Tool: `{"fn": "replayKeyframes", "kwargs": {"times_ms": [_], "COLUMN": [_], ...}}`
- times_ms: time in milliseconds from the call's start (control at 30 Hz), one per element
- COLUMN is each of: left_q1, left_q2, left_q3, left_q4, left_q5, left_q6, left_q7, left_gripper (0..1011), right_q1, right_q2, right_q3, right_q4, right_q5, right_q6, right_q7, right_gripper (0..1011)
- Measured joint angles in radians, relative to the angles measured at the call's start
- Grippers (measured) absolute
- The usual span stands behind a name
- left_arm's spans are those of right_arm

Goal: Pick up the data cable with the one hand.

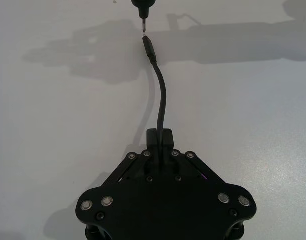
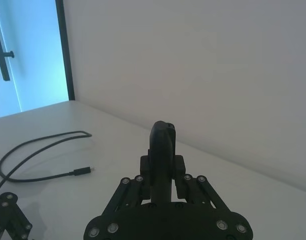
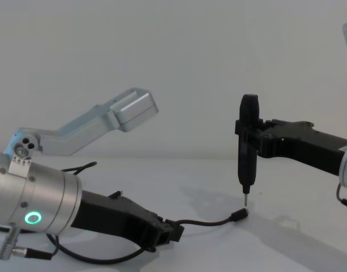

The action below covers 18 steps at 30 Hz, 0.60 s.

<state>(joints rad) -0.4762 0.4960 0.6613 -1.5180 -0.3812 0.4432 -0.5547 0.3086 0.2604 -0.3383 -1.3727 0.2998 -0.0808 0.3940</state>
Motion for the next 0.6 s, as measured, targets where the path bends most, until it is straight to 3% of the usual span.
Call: {"fn": "replayKeyframes", "kwargs": {"times_ms": [600], "left_q1": [0.0], "left_q2": [0.0], "left_q3": [0.0], "left_q4": [0.0], "left_q5": [0.0], "left_q6": [0.0], "left_q7": [0.0], "left_gripper": [42], "right_q1": [-0.01], "right_q2": [0.012], "right_q3": [-0.006], "right_q4": [-0.022], "right_q5": [0.006], "right_q6": [0.0], "right_q7": [-0.002], "right_gripper": [274]}}
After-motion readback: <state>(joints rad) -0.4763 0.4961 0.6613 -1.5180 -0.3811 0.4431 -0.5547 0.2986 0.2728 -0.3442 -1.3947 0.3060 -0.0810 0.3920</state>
